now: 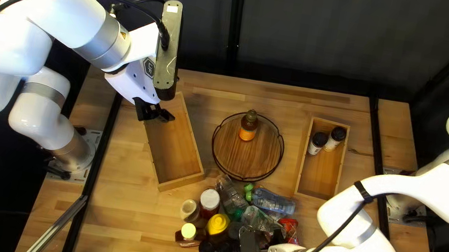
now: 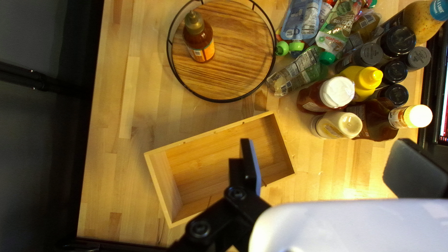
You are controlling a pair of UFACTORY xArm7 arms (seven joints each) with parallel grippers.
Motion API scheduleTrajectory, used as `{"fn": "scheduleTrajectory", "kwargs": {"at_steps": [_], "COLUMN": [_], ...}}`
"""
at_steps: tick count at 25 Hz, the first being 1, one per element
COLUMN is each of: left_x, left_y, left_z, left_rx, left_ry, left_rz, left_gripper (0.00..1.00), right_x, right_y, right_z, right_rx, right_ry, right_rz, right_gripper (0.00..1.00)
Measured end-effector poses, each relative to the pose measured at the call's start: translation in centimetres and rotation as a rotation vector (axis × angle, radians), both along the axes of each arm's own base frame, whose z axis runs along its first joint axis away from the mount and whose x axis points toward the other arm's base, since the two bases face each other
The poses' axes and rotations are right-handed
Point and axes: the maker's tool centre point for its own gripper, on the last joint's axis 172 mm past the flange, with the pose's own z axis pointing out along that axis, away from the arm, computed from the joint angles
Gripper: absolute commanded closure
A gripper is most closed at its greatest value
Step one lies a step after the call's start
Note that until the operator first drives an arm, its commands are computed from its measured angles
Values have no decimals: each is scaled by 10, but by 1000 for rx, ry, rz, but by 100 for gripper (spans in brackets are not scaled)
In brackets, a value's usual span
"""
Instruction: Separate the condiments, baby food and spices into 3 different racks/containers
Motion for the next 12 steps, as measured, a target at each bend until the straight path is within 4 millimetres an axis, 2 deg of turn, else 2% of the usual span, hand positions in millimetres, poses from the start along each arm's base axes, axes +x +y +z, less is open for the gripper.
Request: {"fn": "scheduleTrajectory", "kwargs": {"at_steps": [5, 9, 12], "left_x": [0, 0, 0], "left_y": [0, 0, 0], "left_z": [0, 0, 0], "left_rx": [0, 0, 0], "left_ry": [0, 0, 0], "left_rz": [0, 0, 0], "left_gripper": [0, 0, 0], "right_x": [-11, -28, -36], "right_y": [3, 4, -3], "right_z": [17, 46, 71], "right_rx": [-10, -29, -47], "right_ry": [6, 7, 8], "right_rz": [-9, -19, -27], "right_gripper": [100, 100, 100]}}
